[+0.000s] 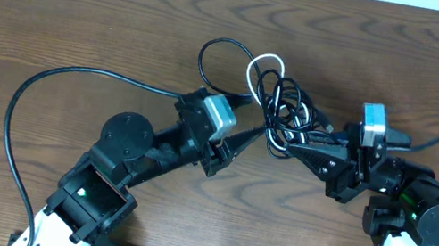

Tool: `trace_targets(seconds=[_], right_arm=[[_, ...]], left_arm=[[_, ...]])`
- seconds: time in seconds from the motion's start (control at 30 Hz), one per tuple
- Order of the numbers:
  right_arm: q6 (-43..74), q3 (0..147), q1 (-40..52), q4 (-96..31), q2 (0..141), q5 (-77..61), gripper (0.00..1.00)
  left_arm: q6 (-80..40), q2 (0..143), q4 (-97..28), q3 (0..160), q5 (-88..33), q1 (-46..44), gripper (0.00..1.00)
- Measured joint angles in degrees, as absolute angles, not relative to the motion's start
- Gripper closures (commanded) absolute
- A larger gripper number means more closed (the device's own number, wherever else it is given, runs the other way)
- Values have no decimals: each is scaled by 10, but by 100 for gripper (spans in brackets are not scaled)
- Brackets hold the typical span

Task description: Untangle cables

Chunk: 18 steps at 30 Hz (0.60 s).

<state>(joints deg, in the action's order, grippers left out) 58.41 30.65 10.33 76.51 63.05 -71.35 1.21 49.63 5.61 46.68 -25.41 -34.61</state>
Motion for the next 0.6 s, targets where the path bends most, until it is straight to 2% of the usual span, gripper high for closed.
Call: trace_targets(seconds=[0.33,0.5,0.6], right_arm=[[470,307,111,766,630,-742,99],[448,307,111,766,630,-745,99],[439,307,110,765,630,-747,99]], left_arm=[[-137,497,93,467,-254,-346,52],[-167,497,92,467,-255,-347,66],[-176,497,92,467,-259,-349,68]])
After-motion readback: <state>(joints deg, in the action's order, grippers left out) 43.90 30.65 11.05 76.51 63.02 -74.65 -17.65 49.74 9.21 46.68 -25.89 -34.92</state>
